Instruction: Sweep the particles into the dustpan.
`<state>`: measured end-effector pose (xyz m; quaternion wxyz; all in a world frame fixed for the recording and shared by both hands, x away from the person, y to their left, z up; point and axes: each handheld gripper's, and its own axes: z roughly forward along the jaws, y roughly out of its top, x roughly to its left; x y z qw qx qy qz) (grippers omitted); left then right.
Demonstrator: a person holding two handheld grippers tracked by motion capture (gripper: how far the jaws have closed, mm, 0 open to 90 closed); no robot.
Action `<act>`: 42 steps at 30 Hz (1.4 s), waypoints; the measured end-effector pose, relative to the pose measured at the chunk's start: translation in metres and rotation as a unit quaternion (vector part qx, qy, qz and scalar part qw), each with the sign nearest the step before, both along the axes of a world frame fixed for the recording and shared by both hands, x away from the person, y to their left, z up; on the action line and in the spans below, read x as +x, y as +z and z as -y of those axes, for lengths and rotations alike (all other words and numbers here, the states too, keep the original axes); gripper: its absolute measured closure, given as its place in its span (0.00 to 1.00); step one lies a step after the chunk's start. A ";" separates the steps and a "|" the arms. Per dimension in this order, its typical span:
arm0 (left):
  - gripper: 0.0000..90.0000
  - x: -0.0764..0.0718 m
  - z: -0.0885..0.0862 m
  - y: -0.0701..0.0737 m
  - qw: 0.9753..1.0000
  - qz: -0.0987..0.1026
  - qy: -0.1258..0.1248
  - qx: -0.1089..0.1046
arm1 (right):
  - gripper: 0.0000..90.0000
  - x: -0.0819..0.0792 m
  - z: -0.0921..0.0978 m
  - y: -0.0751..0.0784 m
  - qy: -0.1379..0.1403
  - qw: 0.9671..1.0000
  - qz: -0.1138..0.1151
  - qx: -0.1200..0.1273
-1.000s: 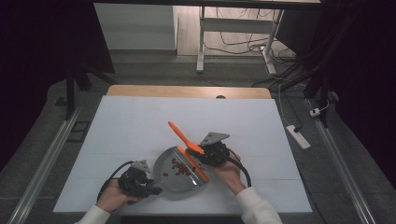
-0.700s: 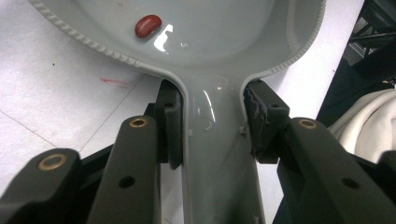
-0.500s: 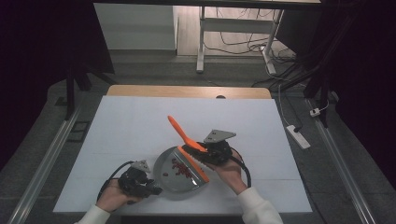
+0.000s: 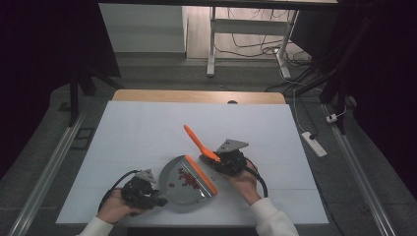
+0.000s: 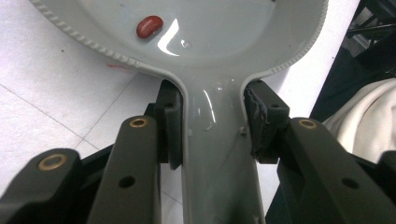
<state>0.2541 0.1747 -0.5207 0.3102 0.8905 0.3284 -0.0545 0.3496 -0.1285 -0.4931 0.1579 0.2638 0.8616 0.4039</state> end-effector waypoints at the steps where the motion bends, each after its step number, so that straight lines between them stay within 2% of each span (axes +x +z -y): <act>1: 0.69 0.000 0.000 0.000 1.000 -0.001 0.000 -0.001 | 0.78 -0.001 -0.001 0.000 0.001 1.000 -0.001 -0.001; 8: 0.69 0.000 0.003 -0.001 1.000 -0.002 0.001 -0.001 | 0.78 -0.009 -0.008 -0.002 0.005 1.000 -0.006 0.013; 11: 0.69 0.000 0.003 -0.001 1.000 -0.002 0.001 0.000 | 0.78 -0.013 -0.014 -0.003 0.021 0.999 -0.019 0.037; 13: 0.69 0.000 0.003 -0.001 1.000 -0.002 0.001 0.000 | 0.78 -0.017 -0.019 -0.002 0.031 0.998 -0.018 0.042; 15: 0.69 0.000 0.003 -0.001 1.000 -0.001 0.001 -0.001 | 0.78 -0.019 -0.022 0.000 0.047 0.996 -0.032 0.064; 16: 0.69 0.000 0.003 -0.001 1.000 -0.001 0.001 -0.001 | 0.78 -0.020 -0.023 0.002 0.054 0.995 -0.033 0.071; 18: 0.69 0.000 0.003 -0.002 1.000 -0.001 0.000 -0.002 | 0.78 -0.023 -0.025 0.005 0.059 0.996 -0.023 0.070; 21: 0.69 0.000 0.003 -0.002 1.000 -0.001 0.000 -0.002 | 0.78 -0.021 -0.021 0.010 0.051 0.996 -0.008 0.074; 27: 0.69 0.000 0.003 -0.002 1.000 -0.002 0.000 -0.002 | 0.78 -0.009 -0.004 0.006 0.004 0.998 -0.008 0.065; 30: 0.69 0.000 0.003 -0.002 1.000 -0.002 0.000 -0.002 | 0.78 -0.006 -0.003 0.000 -0.010 0.999 -0.010 0.044; 33: 0.69 0.000 0.003 -0.002 1.000 -0.002 0.000 -0.002 | 0.78 -0.008 -0.006 -0.005 -0.005 0.999 -0.013 0.043; 38: 0.69 0.000 0.003 -0.002 1.000 -0.002 0.000 -0.003 | 0.77 -0.019 -0.016 -0.006 0.006 0.999 -0.012 0.044; 40: 0.69 0.000 0.003 -0.002 1.000 -0.002 0.000 -0.002 | 0.77 -0.021 -0.017 -0.006 0.007 0.998 -0.024 0.064; 42: 0.69 0.000 0.003 -0.002 1.000 -0.002 0.000 -0.002 | 0.78 -0.022 -0.018 -0.004 0.017 0.994 -0.049 0.093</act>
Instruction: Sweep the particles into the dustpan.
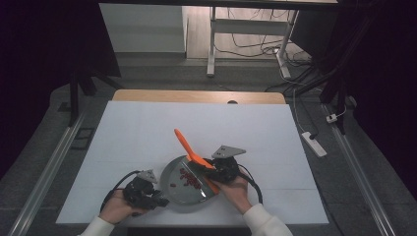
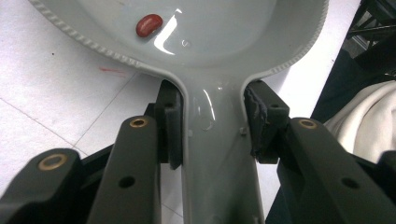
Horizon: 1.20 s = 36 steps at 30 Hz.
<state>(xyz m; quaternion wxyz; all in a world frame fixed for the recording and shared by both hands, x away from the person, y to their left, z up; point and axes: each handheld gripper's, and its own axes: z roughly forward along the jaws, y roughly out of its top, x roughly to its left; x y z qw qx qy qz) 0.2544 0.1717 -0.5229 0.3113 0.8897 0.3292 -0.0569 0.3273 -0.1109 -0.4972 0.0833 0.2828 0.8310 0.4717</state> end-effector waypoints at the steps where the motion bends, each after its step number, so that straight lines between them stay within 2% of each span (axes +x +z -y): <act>1: 0.69 0.000 0.000 0.000 1.000 0.000 0.000 0.000 | 0.78 -0.001 -0.002 0.001 0.006 1.000 -0.008 0.008; 3: 0.69 0.000 0.000 0.000 1.000 0.001 0.000 0.000 | 0.78 -0.003 -0.005 0.003 0.020 1.000 -0.007 0.014; 5: 0.69 -0.001 0.000 0.001 1.000 0.006 0.001 0.000 | 0.78 -0.004 -0.004 0.008 0.021 1.000 0.004 0.017; 11: 0.69 -0.001 0.000 0.001 1.000 0.014 -0.001 -0.002 | 0.78 0.005 0.021 0.027 -0.016 0.999 0.040 0.021; 14: 0.69 -0.002 0.000 0.003 1.000 0.023 0.001 -0.006 | 0.78 0.010 0.035 0.030 -0.027 0.998 0.042 0.026; 22: 0.69 -0.005 -0.003 0.006 0.999 0.043 0.019 -0.016 | 0.78 0.010 0.057 0.041 -0.026 0.997 0.058 0.034; 28: 0.69 -0.005 -0.008 0.008 0.998 0.046 0.041 -0.030 | 0.78 0.005 0.071 0.046 -0.026 0.997 0.063 0.032; 36: 0.69 -0.007 -0.014 0.010 0.995 0.048 0.074 -0.041 | 0.78 0.002 0.087 0.046 -0.024 0.998 0.055 0.019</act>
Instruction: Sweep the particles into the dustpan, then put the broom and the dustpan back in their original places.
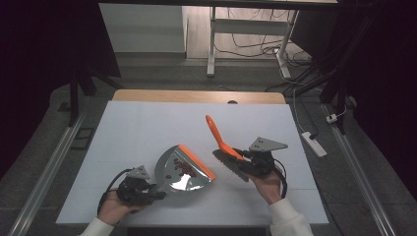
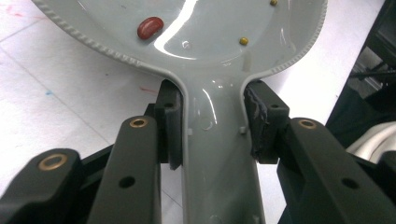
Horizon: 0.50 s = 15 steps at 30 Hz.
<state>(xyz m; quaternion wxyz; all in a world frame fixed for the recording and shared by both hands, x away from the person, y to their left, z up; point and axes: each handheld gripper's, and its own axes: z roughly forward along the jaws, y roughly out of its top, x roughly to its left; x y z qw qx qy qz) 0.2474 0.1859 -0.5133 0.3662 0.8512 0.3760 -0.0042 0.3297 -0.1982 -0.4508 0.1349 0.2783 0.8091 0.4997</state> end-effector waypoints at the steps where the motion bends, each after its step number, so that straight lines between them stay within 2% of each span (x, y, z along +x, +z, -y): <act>1: 0.69 -0.001 0.000 0.000 1.000 0.001 0.005 0.000 | 0.78 -0.001 0.002 -0.001 -0.001 1.000 -0.001 -0.004; 4: 0.69 -0.002 -0.001 0.001 1.000 0.003 0.014 -0.004 | 0.78 -0.005 0.007 -0.002 0.000 1.000 -0.004 -0.015; 8: 0.69 -0.002 -0.004 0.001 1.000 0.004 0.027 -0.006 | 0.78 -0.012 0.017 -0.004 0.000 0.999 0.002 -0.043; 15: 0.69 -0.003 -0.012 0.002 0.998 0.008 0.063 -0.017 | 0.77 -0.016 0.031 -0.003 -0.006 0.999 -0.005 -0.040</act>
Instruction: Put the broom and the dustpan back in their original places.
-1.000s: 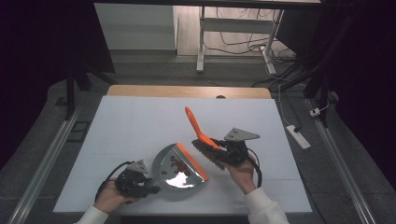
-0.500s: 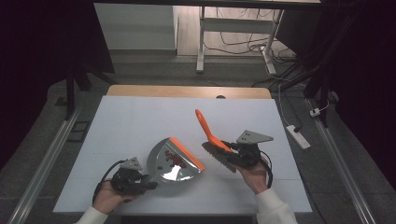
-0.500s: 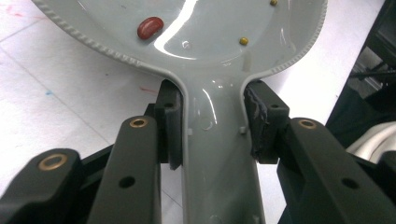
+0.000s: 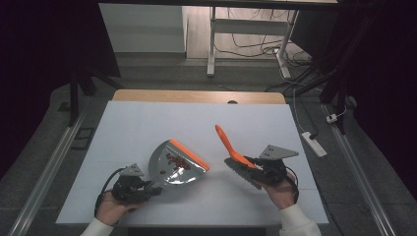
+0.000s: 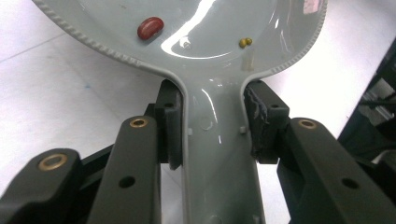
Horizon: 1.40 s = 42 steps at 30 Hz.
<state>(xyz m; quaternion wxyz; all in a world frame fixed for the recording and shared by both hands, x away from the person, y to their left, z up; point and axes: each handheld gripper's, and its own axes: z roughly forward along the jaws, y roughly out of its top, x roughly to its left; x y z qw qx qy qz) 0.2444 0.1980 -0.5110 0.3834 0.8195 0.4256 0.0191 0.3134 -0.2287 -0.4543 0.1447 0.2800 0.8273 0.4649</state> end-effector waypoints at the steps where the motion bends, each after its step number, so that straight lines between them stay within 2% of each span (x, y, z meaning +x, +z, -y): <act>1: 0.69 0.000 -0.001 0.000 1.000 0.000 0.005 -0.002 | 0.78 0.000 0.001 0.000 -0.001 1.000 -0.001 -0.001; 9: 0.69 -0.005 -0.010 -0.002 0.999 0.000 0.043 -0.009 | 0.77 -0.001 0.012 -0.004 -0.026 0.999 -0.021 -0.007; 15: 0.69 -0.007 -0.017 -0.002 0.997 0.001 0.071 -0.015 | 0.77 -0.002 0.019 -0.007 -0.029 0.999 -0.033 -0.006; 21: 0.69 -0.008 -0.021 -0.003 0.994 0.003 0.106 -0.013 | 0.77 -0.003 0.023 -0.009 -0.033 0.999 -0.040 -0.007; 27: 0.69 -0.009 -0.026 -0.005 0.990 0.002 0.138 -0.021 | 0.77 -0.004 0.029 -0.011 -0.040 0.998 -0.045 -0.006; 39: 0.69 -0.010 -0.029 -0.007 0.984 -0.004 0.177 -0.026 | 0.77 -0.004 0.037 -0.014 -0.046 0.997 -0.070 -0.001; 42: 0.69 -0.011 -0.029 -0.008 0.982 -0.005 0.185 -0.028 | 0.77 -0.003 0.037 -0.016 -0.048 0.996 -0.070 -0.002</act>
